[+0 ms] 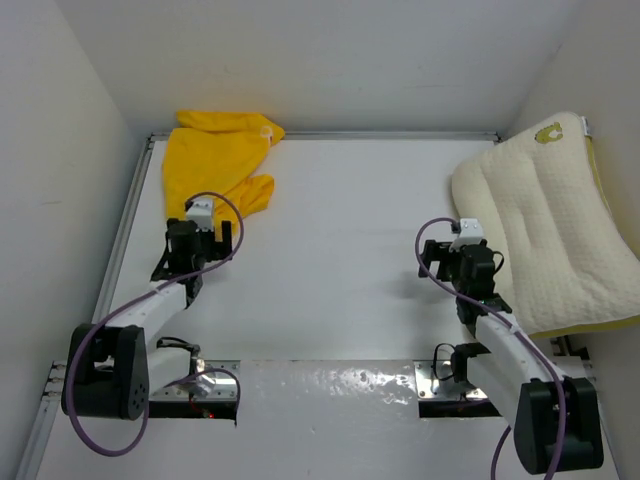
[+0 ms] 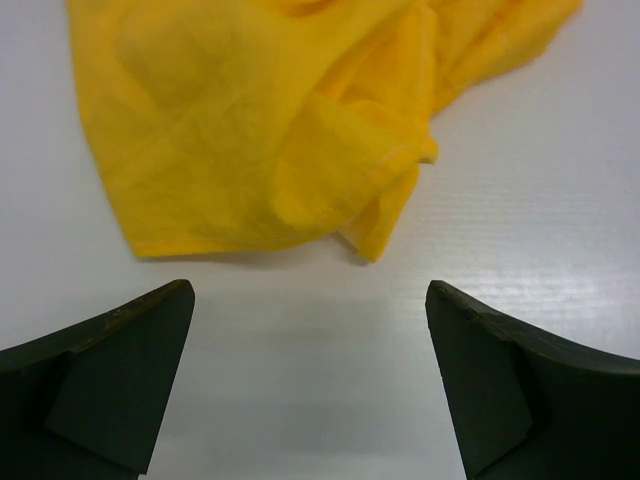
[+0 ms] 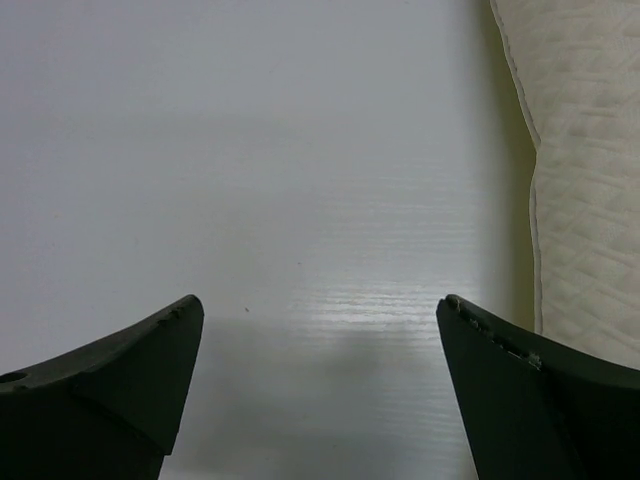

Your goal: Put the pillow into the pillowcase

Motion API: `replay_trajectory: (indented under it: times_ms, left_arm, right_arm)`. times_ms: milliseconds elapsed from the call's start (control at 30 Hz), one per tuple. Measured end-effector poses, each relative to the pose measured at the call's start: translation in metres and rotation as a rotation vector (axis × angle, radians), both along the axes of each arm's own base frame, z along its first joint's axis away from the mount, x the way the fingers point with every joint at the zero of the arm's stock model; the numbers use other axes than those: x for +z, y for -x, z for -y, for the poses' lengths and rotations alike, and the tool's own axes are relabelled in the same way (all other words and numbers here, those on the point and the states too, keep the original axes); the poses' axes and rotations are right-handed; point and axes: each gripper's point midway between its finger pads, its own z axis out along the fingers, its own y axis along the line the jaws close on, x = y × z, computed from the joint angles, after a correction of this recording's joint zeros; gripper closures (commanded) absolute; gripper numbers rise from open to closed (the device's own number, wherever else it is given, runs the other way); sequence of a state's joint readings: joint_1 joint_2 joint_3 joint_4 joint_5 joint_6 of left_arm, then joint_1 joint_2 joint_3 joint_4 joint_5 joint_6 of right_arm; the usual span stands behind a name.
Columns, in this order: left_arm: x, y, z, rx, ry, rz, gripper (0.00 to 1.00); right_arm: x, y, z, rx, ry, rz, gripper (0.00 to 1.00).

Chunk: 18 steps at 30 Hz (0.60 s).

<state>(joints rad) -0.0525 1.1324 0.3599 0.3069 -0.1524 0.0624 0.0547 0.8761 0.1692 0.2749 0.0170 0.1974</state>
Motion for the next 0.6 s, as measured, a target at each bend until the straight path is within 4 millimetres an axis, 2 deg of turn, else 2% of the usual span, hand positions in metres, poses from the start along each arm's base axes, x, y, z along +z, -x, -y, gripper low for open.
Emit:
replay_trajectory:
  times_ms: [67, 133, 167, 200, 233, 267, 300, 333, 367, 433, 500, 533, 600]
  left_arm:
    - [0.002, -0.001, 0.01, -0.119, -0.055, -0.048, 0.0]
    - [0.011, -0.008, 0.021, -0.269, -0.134, -0.078, 0.0]
    - [0.015, -0.013, 0.025, -0.336, -0.169, -0.104, 0.0]
    - [0.02, -0.02, 0.029, -0.383, -0.196, -0.124, 0.0]
    - [0.026, -0.032, 0.031, -0.424, -0.22, -0.167, 0.05]
    - [0.03, -0.046, 0.032, -0.447, -0.237, -0.202, 0.08]
    - [0.038, -0.066, 0.031, -0.456, -0.253, -0.228, 0.09]
    - [0.041, -0.088, 0.029, -0.453, -0.265, -0.266, 0.06]
    - [0.045, -0.111, 0.027, -0.442, -0.271, -0.299, 0.0]
    - [0.047, -0.165, 0.019, -0.391, -0.296, -0.358, 0.0]
    - [0.04, -0.211, 0.012, -0.339, -0.319, -0.375, 0.0]
    - [0.027, -0.225, 0.009, -0.32, -0.328, -0.401, 0.0]
    - [-0.006, -0.231, 0.006, -0.312, -0.328, -0.47, 0.0]
  right_arm:
    - [0.005, -0.002, 0.002, -0.012, 0.006, -0.01, 0.01]
    - [0.021, -0.011, 0.006, -0.031, 0.019, 0.004, 0.01]
    - [0.033, -0.018, 0.009, -0.045, 0.035, 0.008, 0.22]
    - [0.047, -0.027, 0.012, -0.049, 0.058, 0.02, 0.47]
    - [0.064, -0.04, 0.016, -0.057, 0.088, 0.02, 0.75]
    - [0.078, -0.052, 0.02, -0.066, 0.12, 0.008, 0.93]
    - [0.093, -0.065, 0.026, -0.088, 0.148, -0.012, 0.8]
    - [0.11, -0.082, 0.031, -0.117, 0.169, -0.024, 0.46]
    - [0.123, -0.098, 0.038, -0.15, 0.196, -0.035, 0.01]
    - [0.145, -0.127, 0.052, -0.206, 0.271, -0.046, 0.01]
    - [0.145, -0.139, 0.063, -0.246, 0.326, -0.087, 0.01]
    - [0.137, -0.145, 0.07, -0.27, 0.368, -0.135, 0.01]
    - [0.112, -0.149, 0.078, -0.28, 0.43, -0.237, 0.01]
